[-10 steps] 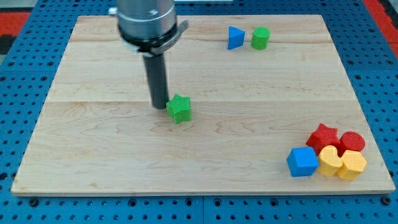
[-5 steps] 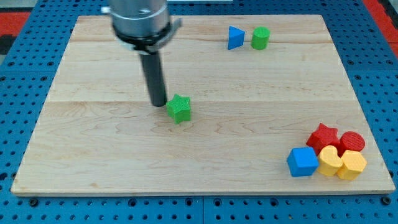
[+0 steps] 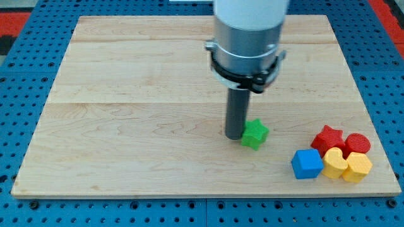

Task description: Move the green star to the left of the red star

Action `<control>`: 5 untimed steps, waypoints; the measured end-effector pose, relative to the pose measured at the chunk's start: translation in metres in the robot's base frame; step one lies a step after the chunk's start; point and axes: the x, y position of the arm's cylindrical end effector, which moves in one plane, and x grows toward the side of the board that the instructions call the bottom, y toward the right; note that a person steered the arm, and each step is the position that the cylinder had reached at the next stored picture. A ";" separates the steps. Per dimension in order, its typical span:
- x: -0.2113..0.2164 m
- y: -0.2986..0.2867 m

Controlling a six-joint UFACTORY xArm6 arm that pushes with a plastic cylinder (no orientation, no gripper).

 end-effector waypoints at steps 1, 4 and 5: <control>0.007 0.032; 0.020 0.072; 0.003 0.017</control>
